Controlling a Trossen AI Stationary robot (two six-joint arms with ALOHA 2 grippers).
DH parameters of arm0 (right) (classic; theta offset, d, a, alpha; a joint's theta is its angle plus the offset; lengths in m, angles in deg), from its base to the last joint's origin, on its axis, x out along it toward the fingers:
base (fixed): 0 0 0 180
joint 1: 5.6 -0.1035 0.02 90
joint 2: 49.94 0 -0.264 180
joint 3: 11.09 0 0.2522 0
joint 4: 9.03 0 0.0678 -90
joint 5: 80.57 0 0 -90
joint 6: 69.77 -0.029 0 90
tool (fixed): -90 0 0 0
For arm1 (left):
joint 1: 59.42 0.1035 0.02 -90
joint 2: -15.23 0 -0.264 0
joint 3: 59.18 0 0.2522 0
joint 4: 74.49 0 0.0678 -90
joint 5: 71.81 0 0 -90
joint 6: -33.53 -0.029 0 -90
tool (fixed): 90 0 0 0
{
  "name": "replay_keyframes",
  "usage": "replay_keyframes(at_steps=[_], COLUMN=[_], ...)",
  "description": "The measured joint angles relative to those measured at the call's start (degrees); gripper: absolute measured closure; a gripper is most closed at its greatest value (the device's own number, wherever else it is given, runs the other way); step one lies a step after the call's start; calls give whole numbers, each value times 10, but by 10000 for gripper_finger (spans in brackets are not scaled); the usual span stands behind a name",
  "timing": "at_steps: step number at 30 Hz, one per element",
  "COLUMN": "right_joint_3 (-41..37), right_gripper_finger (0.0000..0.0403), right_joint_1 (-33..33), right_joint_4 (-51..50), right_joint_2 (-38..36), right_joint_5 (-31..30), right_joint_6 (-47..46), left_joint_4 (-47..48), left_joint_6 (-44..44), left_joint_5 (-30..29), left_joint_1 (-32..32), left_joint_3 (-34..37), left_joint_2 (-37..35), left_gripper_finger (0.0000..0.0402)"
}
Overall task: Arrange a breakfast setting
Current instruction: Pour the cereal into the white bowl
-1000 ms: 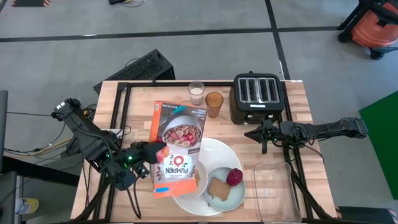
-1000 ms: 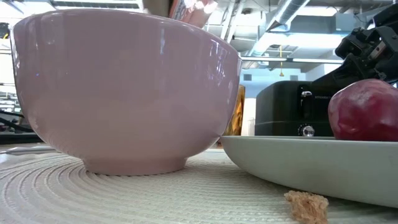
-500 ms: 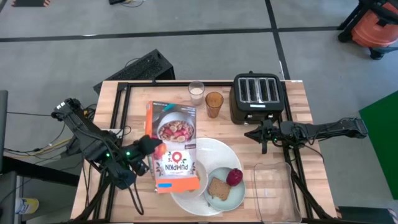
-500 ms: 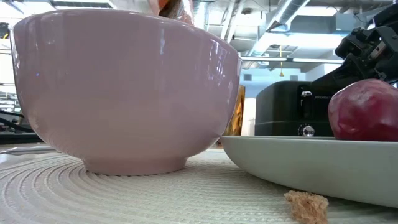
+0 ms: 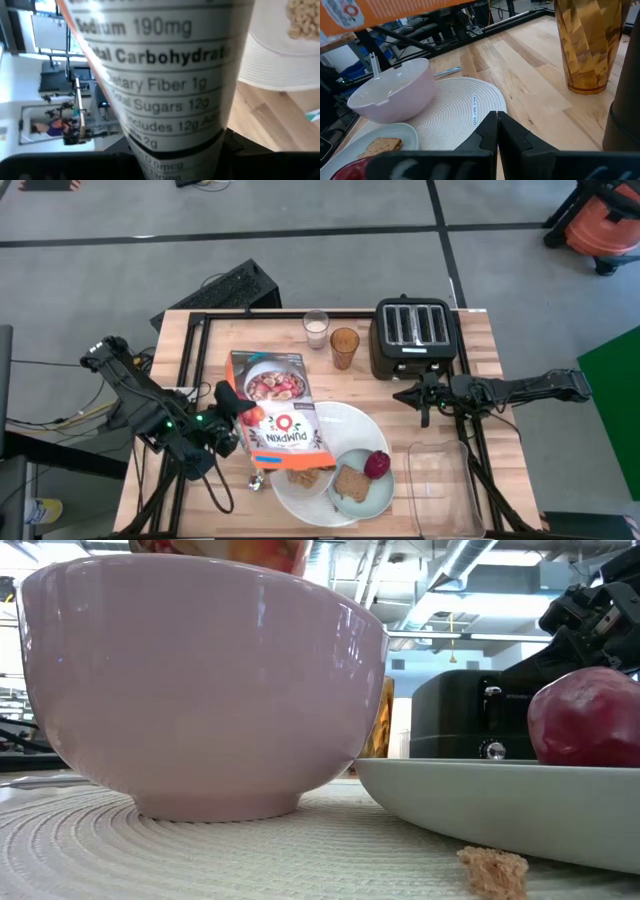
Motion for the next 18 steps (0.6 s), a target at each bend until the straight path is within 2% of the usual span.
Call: replay_keyframes(at_steps=[3, 6, 9, 11, 14, 18], right_joint_3=[0, 0, 0, 0, 0, 0], right_gripper_finger=[372, 372, 372, 372, 372, 372], right_joint_1=[0, 0, 0, 0, 0, 0], right_joint_4=[0, 0, 0, 0, 0, 0], right_joint_2=[0, 0, 0, 0, 0, 0], right_joint_5=[0, 0, 0, 0, 0, 0], right_joint_6=[0, 0, 0, 0, 0, 0], left_joint_4=[0, 17, 50, 48, 45, 3], left_joint_6=[12, -37, -120, -179, -306, -477], left_joint_5=[0, -1, -2, -22, -69, -98], left_joint_1=[0, 0, 0, 5, 8, 7], left_joint_3=[0, 0, 0, 0, 0, 0], left_joint_2=[-10, -11, -9, -9, -9, -9], left_gripper_finger=[299, 299, 299, 299, 299, 299])
